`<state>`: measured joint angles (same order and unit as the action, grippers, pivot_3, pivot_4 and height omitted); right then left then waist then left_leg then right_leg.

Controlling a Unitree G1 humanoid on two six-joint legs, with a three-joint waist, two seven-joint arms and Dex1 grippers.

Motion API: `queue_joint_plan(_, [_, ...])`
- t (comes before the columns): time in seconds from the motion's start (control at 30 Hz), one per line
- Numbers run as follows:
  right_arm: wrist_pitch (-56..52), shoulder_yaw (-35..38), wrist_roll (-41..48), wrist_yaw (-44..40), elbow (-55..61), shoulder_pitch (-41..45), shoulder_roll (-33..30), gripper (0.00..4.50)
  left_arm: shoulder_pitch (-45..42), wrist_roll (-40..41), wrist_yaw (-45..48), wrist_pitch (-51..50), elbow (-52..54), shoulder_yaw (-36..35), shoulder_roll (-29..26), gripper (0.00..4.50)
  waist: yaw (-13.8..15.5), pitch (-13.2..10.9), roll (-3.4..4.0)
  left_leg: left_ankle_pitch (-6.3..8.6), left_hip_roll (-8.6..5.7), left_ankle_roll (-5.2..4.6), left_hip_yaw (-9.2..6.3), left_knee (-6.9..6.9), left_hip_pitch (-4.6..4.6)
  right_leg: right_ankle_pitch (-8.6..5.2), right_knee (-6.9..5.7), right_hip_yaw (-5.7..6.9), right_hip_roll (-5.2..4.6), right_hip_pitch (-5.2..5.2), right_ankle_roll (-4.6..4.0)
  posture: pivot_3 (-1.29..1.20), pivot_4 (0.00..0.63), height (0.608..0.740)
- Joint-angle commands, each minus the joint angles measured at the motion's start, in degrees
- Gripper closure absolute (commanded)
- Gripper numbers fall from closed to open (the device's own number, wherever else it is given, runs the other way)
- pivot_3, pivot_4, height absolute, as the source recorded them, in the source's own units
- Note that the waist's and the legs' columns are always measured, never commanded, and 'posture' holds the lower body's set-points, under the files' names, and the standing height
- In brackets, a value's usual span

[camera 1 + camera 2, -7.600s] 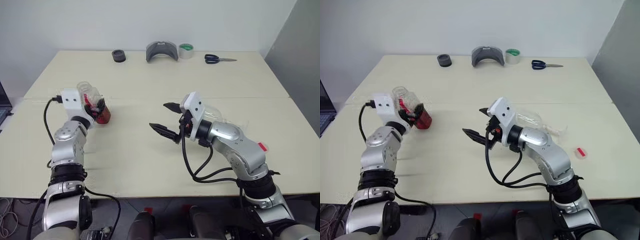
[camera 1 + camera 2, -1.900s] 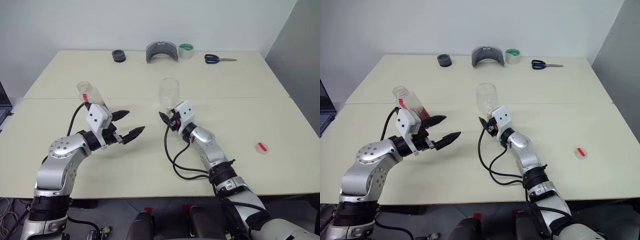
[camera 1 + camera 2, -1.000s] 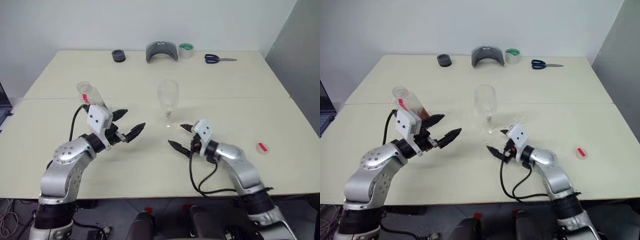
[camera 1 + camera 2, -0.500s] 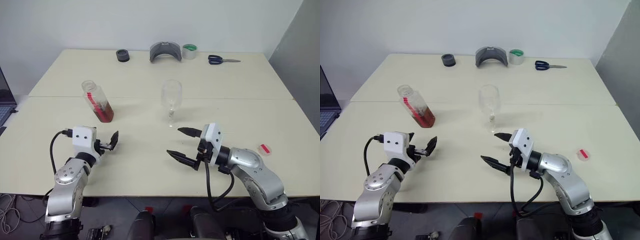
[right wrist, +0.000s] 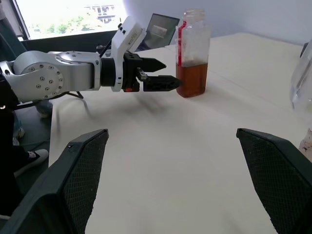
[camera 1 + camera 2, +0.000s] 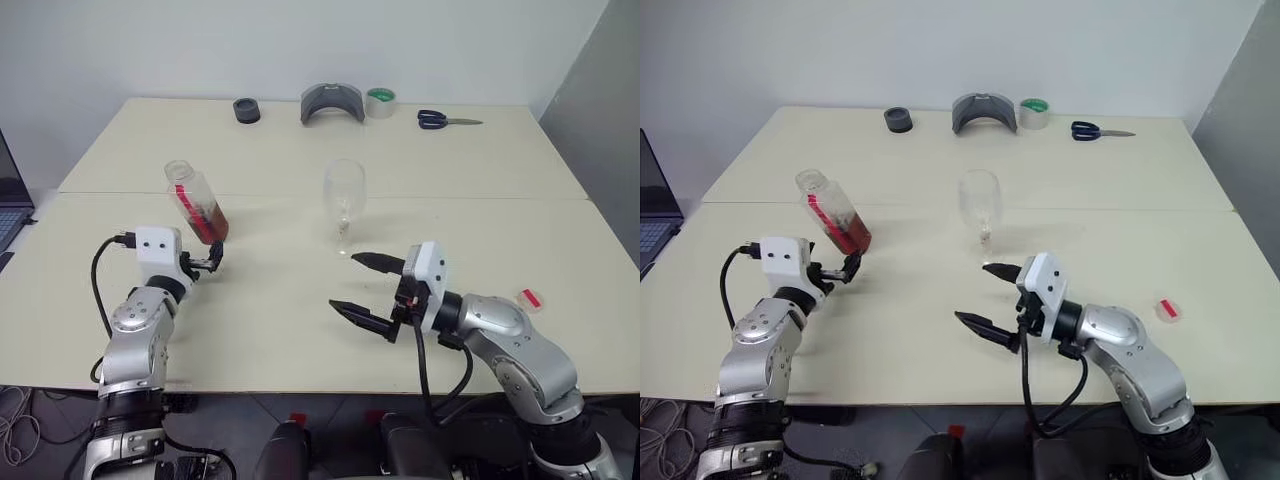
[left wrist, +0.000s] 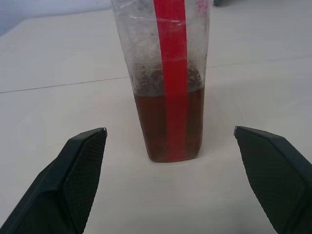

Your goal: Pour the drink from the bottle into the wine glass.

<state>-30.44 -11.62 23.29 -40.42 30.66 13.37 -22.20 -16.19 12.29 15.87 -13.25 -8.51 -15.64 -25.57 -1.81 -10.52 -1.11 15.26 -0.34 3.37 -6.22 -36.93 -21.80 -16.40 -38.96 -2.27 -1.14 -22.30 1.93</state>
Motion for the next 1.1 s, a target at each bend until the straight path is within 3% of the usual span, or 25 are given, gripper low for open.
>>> queue_joint_plan(0.03, [0.5,-0.2,0.4,0.3,2.1,1.6,-0.1,0.02,-2.8,-1.0,0.7,2.5,-1.8,-0.4,-1.8,0.00,0.0,0.0,0.00,0.00,0.00,0.00,-0.01,0.00,0.00,0.00,0.00,0.01,0.00,0.00,0.00,0.00,0.150,0.740])
queue_joint_plan(0.83, [1.6,-1.1,-0.3,0.5,0.4,3.1,0.0,0.02,-18.4,-3.8,5.1,11.5,-22.1,1.8,-3.8,0.00,0.0,0.0,-0.01,0.00,-0.01,0.00,-0.01,-0.01,-0.01,0.00,-0.01,0.03,0.01,-0.01,0.00,0.00,0.150,0.740])
queue_joint_plan(1.1, [1.9,-0.9,-0.6,0.5,0.3,3.3,0.0,0.00,-19.3,-3.3,5.2,12.0,-24.0,1.5,-3.5,2.48,0.0,0.0,-0.01,0.00,-0.01,0.00,-0.02,-0.02,-0.01,0.00,-0.02,0.03,0.00,-0.01,0.01,0.00,0.150,0.740])
